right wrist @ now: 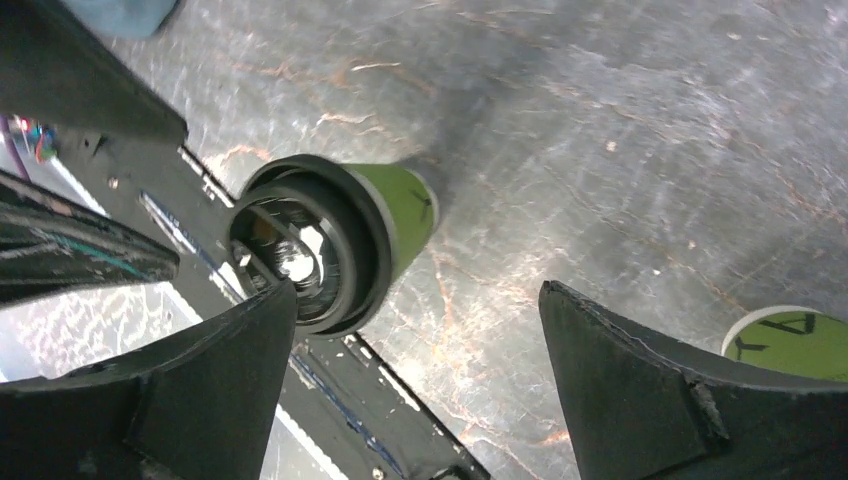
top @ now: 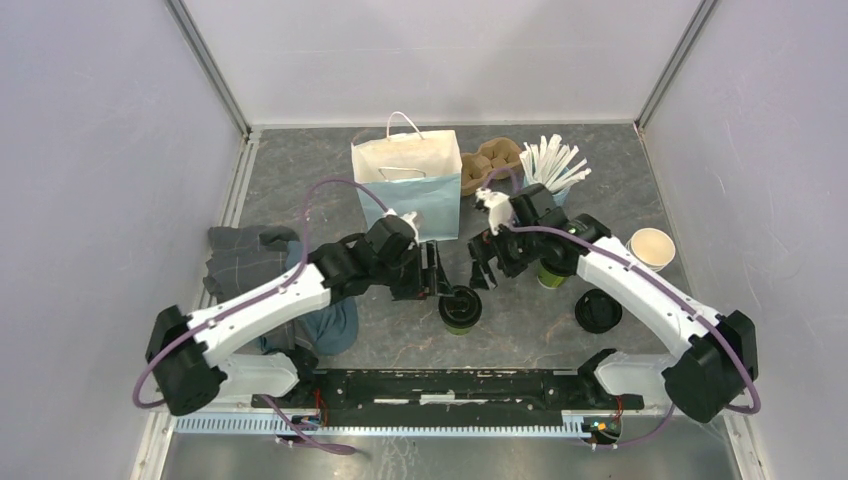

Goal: Pack the takeout coffee

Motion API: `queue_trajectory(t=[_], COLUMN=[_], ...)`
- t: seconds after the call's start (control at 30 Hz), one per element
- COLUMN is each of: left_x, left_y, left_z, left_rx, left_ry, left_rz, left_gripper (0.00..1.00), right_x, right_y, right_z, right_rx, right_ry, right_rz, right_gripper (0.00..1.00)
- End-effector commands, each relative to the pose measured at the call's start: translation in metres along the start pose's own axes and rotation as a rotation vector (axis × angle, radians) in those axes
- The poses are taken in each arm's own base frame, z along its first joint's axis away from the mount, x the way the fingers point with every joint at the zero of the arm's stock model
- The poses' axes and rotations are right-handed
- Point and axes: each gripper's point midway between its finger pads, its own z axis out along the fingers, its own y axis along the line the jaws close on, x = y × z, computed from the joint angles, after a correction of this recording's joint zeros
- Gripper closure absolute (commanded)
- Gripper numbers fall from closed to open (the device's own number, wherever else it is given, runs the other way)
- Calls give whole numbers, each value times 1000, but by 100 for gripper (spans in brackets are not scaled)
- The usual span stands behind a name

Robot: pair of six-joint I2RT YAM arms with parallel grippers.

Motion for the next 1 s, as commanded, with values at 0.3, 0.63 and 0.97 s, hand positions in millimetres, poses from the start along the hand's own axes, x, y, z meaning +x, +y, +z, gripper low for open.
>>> queue_trajectory(t=[0.3, 0.63, 0.97], left_x=[-34, -29, -27], left_y=[33, 46, 47], left_z=[-101, -120, -119], left_rx=[-127, -136, -131], left_ry=[-369, -422, -416], left_rz=[-38, -92, -94], left_gripper=[22, 21, 21], right_x=[0, 12, 14], right_y=[70, 96, 84], right_z=[5, 21, 23], right_rx=[64, 122, 222], right_ry=[141, 201, 228], right_rz=[-293, -424, -462], right_gripper=[2, 2, 6])
